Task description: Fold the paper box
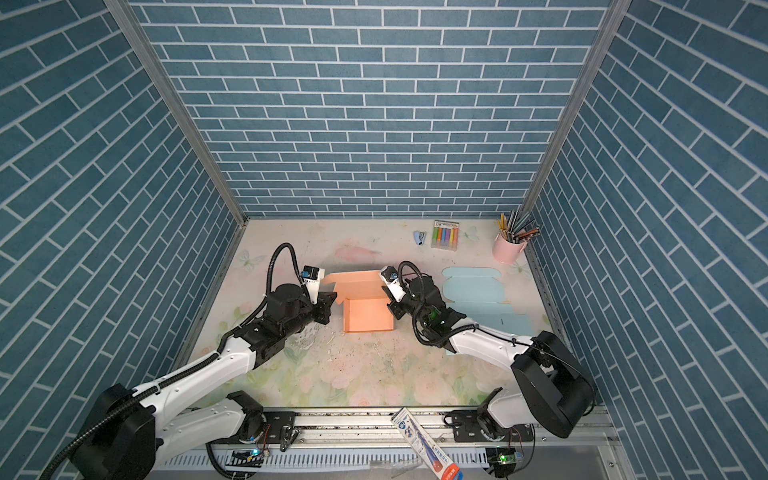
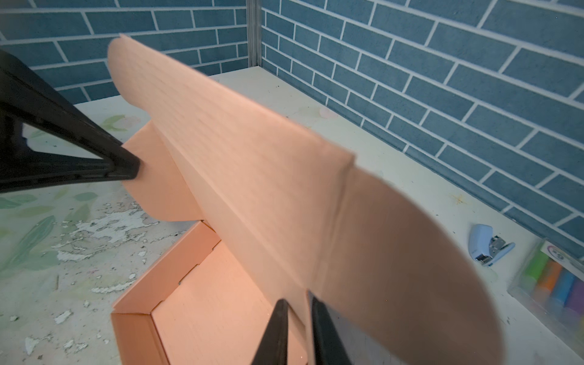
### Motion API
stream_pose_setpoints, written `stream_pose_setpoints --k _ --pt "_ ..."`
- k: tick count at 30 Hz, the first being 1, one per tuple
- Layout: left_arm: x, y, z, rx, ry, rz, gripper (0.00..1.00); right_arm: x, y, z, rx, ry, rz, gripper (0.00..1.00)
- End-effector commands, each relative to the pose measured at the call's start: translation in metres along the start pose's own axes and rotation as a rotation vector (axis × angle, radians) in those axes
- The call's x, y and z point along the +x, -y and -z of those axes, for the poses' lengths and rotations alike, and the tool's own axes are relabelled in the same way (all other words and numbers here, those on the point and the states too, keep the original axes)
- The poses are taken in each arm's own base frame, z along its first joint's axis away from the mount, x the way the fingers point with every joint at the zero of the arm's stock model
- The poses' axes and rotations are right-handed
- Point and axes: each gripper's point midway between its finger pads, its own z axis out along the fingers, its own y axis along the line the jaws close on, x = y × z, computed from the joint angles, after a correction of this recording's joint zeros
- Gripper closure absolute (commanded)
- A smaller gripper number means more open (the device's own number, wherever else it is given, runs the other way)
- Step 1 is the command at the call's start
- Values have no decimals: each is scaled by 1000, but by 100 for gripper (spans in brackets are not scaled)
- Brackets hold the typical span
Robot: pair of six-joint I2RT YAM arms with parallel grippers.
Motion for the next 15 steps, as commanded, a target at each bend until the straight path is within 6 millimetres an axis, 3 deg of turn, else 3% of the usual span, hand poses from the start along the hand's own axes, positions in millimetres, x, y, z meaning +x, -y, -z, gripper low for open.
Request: stream_pose_setpoints --k 1,8,15 --pt "-11 8 -1 25 18 -30 100 -4 7 4 50 10 -40 87" --pt "-5 7 -3 25 -13 -58 100 4 18 7 114 -4 -45 87" --pt "-5 7 -4 20 -24 -88 100 3 23 17 120 20 -59 79"
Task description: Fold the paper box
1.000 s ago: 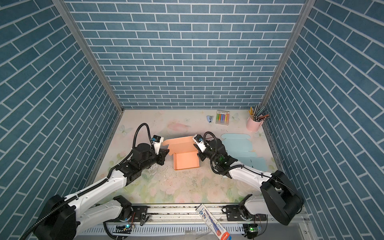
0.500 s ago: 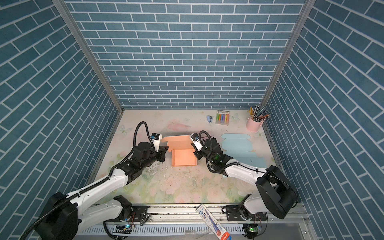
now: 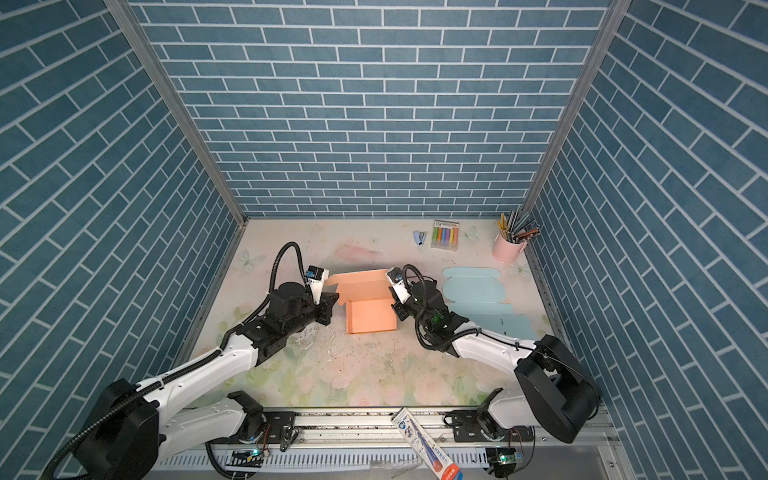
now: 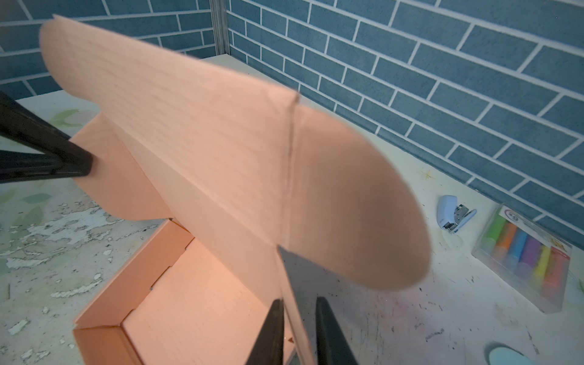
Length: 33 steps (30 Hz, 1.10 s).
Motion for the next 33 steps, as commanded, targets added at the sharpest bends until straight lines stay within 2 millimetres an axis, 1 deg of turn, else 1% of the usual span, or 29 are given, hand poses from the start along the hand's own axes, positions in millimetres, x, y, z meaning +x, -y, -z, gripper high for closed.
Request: stream_pose_setpoints --k 1,7,13,15,18,22,23,24,26,28,30,33 --pt "-11 4 2 7 17 -32 100 -11 5 5 16 41 -31 79" --pt "-12 5 4 10 19 -42 100 -12 -1 1 -22 32 -3 81" --pt "-11 5 3 7 9 -43 100 -19 -8 7 -64 57 43 84" --pt "-11 5 3 6 11 -43 100 -18 -13 8 -91 56 61 89" --pt "-11 4 3 0 12 -40 100 -14 -14 6 -94 38 62 97" --pt "-14 0 3 -30 22 -29 100 -12 -11 4 -82 25 30 100" --pt "-15 -1 2 -52 29 -23 100 -13 -8 1 -63 28 -2 100" --pt "-17 -1 2 -65 44 -13 100 -15 -10 -2 -70 27 -20 100" --pt "-21 6 0 -51 76 10 100 -19 -15 -10 -82 28 -52 100" --pt "-23 10 -2 -57 106 31 100 -25 -26 -18 -116 37 -60 100" --pt "-27 8 -5 -73 131 60 100 -27 -34 -28 -140 25 -72 100" --pt "-34 6 -7 -83 172 84 100 -29 -39 -41 -152 -4 -105 100"
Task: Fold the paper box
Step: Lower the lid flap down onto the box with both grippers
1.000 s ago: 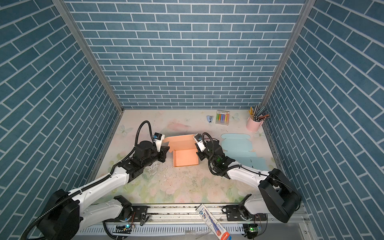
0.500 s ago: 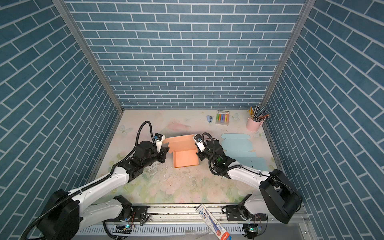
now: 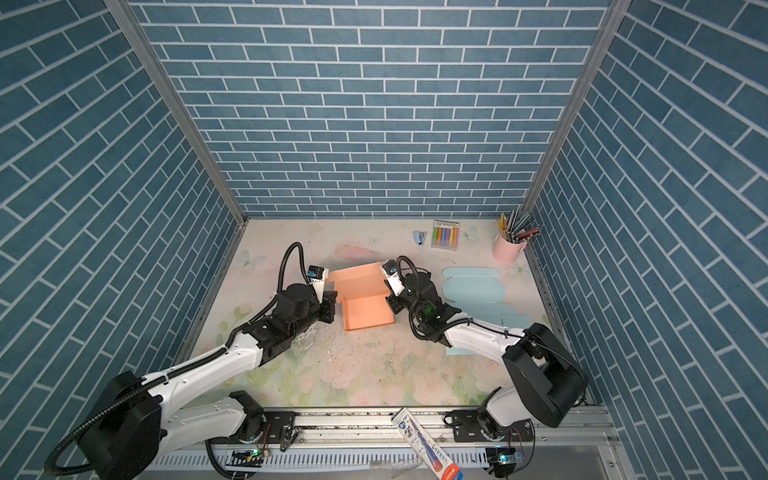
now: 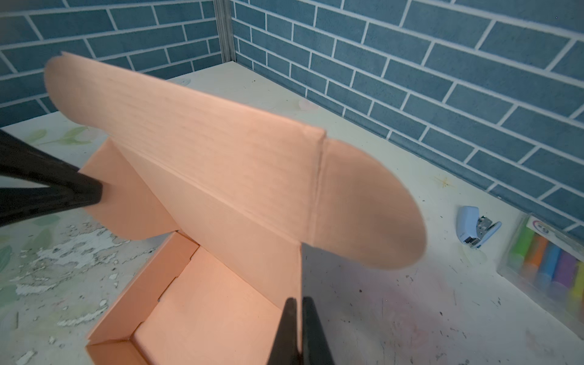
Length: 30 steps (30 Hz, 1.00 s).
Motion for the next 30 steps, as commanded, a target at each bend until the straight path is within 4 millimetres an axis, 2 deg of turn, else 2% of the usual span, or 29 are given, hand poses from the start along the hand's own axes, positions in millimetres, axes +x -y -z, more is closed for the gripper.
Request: stream_pose_setpoints --k 1,4,13,20,30 --pt "-32 21 0 70 139 59 100 -11 -28 -13 -104 1 -72 100" --pt "-34 21 -5 70 155 65 100 -12 -34 -23 -134 -10 -108 96" --pt "-25 19 -23 55 163 41 100 -1 -45 -49 -164 -67 -137 93" --pt "-14 16 -26 52 165 -5 100 -2 -45 -54 -162 -75 -130 85" --pt "15 15 -21 77 145 -80 100 6 -41 -62 -137 -105 -124 84"
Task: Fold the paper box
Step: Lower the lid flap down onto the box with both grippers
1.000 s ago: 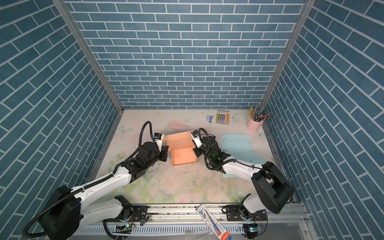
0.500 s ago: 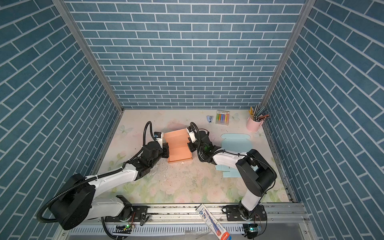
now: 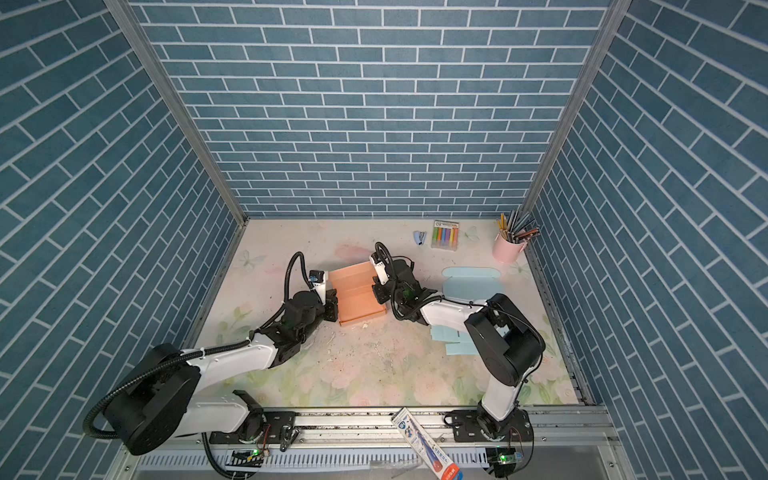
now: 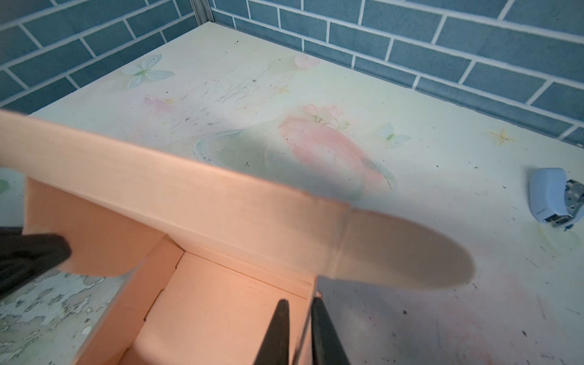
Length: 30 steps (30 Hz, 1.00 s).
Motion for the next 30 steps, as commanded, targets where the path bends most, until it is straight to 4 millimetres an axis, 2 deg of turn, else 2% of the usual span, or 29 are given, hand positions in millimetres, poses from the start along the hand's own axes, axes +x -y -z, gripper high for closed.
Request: stream_pose_setpoints --k 1,6,10,20,30 --pt "-4 30 7 141 49 -44 100 -11 -39 -2 -131 19 10 84" --pt "3 30 8 146 62 -49 100 -8 -37 -2 -123 -12 29 84" --pt "6 36 12 158 88 -61 100 -5 -41 5 -137 -5 34 84" --pt "32 38 12 168 59 -95 100 18 -45 13 -121 -13 72 84" --pt "47 36 15 162 44 -102 100 21 -45 27 -92 10 115 85"
